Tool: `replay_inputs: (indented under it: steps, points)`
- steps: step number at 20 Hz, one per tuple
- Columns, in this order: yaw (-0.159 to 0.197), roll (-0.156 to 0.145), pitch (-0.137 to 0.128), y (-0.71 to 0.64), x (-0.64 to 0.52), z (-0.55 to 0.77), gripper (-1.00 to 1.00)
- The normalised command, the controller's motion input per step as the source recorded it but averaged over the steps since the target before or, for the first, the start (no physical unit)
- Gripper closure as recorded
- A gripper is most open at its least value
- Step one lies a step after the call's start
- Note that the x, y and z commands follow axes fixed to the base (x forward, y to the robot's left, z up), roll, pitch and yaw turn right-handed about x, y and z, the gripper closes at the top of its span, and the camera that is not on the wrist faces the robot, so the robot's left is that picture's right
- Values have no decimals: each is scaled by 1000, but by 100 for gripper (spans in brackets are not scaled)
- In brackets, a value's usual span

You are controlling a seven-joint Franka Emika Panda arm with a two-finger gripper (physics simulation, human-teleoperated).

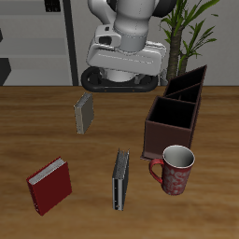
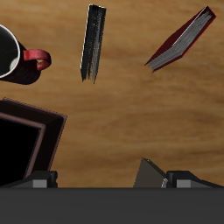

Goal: Place the red mug into the left desk caddy's left compartment

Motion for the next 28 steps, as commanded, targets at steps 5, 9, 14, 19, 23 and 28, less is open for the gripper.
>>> replay_inputs:
  steps: [5, 9, 14, 19, 23, 28]
  points:
    - [-35, -51, -13, 349, 433, 20, -100]
    - [-21, 5, 4, 569, 368, -61, -100]
    - [-9, 34, 9, 535, 311, -54, -100]
    - [0, 10, -5, 509, 302, -22, -100]
    - [17, 71, 14, 445, 237, -49, -100]
    - [28, 113, 12, 564, 276, -115, -100]
